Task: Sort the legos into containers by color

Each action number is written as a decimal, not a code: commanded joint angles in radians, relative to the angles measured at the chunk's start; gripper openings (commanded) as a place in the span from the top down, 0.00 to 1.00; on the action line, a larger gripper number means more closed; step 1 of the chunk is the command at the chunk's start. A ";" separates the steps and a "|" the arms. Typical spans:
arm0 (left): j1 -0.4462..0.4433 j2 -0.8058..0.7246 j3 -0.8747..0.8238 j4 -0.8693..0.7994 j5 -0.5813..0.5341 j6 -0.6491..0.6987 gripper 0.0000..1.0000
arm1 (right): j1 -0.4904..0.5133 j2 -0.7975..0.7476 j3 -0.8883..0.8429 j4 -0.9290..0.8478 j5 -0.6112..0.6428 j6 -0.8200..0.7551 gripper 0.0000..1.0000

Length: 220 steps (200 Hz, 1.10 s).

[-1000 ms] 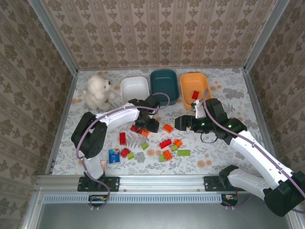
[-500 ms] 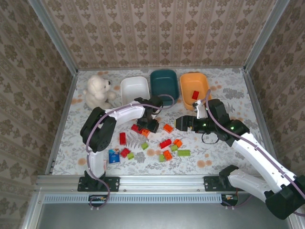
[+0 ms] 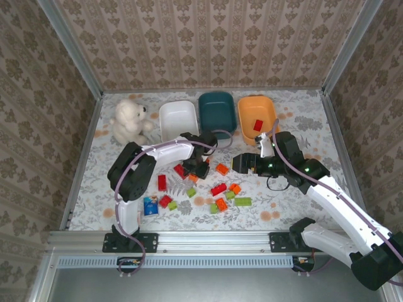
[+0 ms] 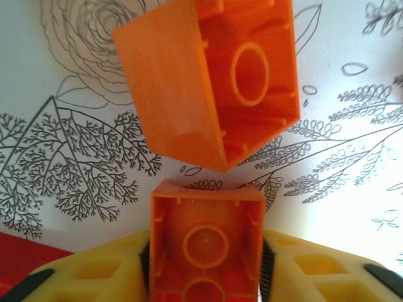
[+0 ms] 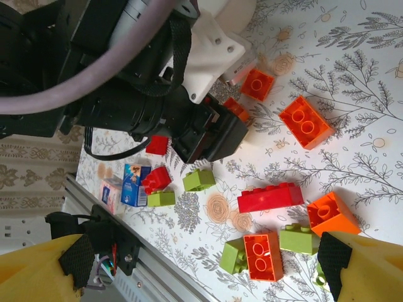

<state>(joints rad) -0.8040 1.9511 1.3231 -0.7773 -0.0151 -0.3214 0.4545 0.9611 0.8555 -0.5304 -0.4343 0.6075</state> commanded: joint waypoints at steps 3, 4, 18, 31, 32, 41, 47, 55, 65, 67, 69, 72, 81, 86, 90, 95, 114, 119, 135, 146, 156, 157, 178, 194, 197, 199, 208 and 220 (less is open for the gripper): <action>-0.006 -0.009 -0.025 0.000 -0.032 -0.002 0.61 | 0.005 -0.014 -0.009 -0.015 -0.002 0.016 0.05; -0.005 -0.011 -0.025 0.000 -0.033 -0.002 0.62 | 0.004 -0.014 -0.009 -0.015 -0.003 0.016 0.05; -0.005 -0.029 -0.019 -0.005 -0.044 -0.002 0.69 | 0.004 -0.021 -0.007 -0.015 -0.004 0.016 0.05; -0.006 -0.059 -0.005 -0.023 -0.059 -0.010 0.74 | 0.004 -0.033 -0.003 -0.013 -0.013 0.017 0.05; -0.005 -0.063 -0.004 -0.025 -0.059 -0.010 0.74 | 0.004 -0.035 -0.003 -0.013 -0.014 0.018 0.05; -0.004 -0.092 0.009 -0.044 -0.077 -0.022 0.75 | 0.004 -0.046 0.001 0.022 -0.034 0.018 0.05; 0.000 -0.115 0.021 -0.059 -0.086 -0.029 0.74 | 0.004 -0.057 0.004 0.040 -0.052 0.022 0.05; 0.012 -0.147 0.036 -0.076 -0.091 -0.045 0.75 | 0.004 -0.069 0.007 0.065 -0.074 0.027 0.05; 0.038 -0.190 0.054 -0.091 -0.090 -0.062 0.76 | 0.003 -0.082 0.013 0.101 -0.097 0.038 0.05; 0.044 -0.199 0.058 -0.092 -0.089 -0.064 0.77 | 0.003 -0.083 0.014 0.106 -0.102 0.040 0.05; 0.051 -0.206 0.062 -0.094 -0.087 -0.067 0.77 | 0.003 -0.084 0.016 0.113 -0.105 0.043 0.05; 0.061 -0.216 0.068 -0.094 -0.085 -0.070 0.78 | 0.003 -0.082 0.018 0.121 -0.110 0.047 0.05; 0.095 -0.237 0.091 -0.100 -0.079 -0.076 0.78 | 0.003 -0.080 0.030 0.146 -0.115 0.060 0.05; 0.120 -0.243 0.107 -0.099 -0.073 -0.077 0.79 | 0.003 -0.074 0.036 0.157 -0.116 0.068 0.05; 0.139 -0.245 0.120 -0.099 -0.068 -0.076 0.79 | 0.003 -0.070 0.040 0.165 -0.113 0.072 0.05; 0.163 -0.243 0.139 -0.095 -0.062 -0.075 0.79 | 0.003 -0.062 0.047 0.174 -0.108 0.080 0.05; 0.249 -0.188 0.229 -0.079 -0.026 -0.064 0.79 | 0.003 -0.026 0.070 0.215 -0.081 0.097 0.05; 0.271 -0.162 0.258 -0.079 -0.015 -0.063 0.78 | 0.004 -0.014 0.080 0.221 -0.073 0.098 0.05; 0.328 -0.071 0.357 -0.068 0.009 -0.069 0.79 | 0.003 0.037 0.124 0.215 -0.051 0.090 0.05; 0.366 0.002 0.427 -0.063 0.025 -0.081 0.78 | 0.003 0.080 0.167 0.181 -0.027 0.081 0.05; 0.398 0.076 0.504 -0.072 0.039 -0.091 0.79 | 0.004 0.113 0.199 0.162 -0.013 0.073 0.06; 0.400 0.084 0.512 -0.074 0.040 -0.092 0.79 | 0.004 0.118 0.204 0.160 -0.012 0.073 0.06; 0.421 0.233 0.683 -0.118 0.051 -0.096 0.79 | 0.004 0.166 0.244 0.145 0.010 0.072 0.06; 0.431 0.327 0.783 -0.152 0.061 -0.105 0.79 | 0.004 0.188 0.261 0.139 0.022 0.075 0.06; 0.432 0.343 0.799 -0.157 0.061 -0.108 0.79 | 0.004 0.191 0.262 0.139 0.023 0.076 0.06; 0.434 0.351 0.807 -0.162 0.062 -0.111 0.79 | 0.004 0.194 0.264 0.139 0.024 0.077 0.06; 0.443 0.387 0.835 -0.176 0.069 -0.125 0.79 | 0.004 0.201 0.268 0.137 0.024 0.077 0.06; 0.455 0.412 0.847 -0.173 0.088 -0.147 0.79 | 0.004 0.207 0.269 0.131 0.028 0.078 0.06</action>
<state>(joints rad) -0.3653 2.3291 2.1044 -0.8726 0.0242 -0.4149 0.4545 1.1530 1.0889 -0.3702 -0.4385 0.6819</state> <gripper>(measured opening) 0.319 0.938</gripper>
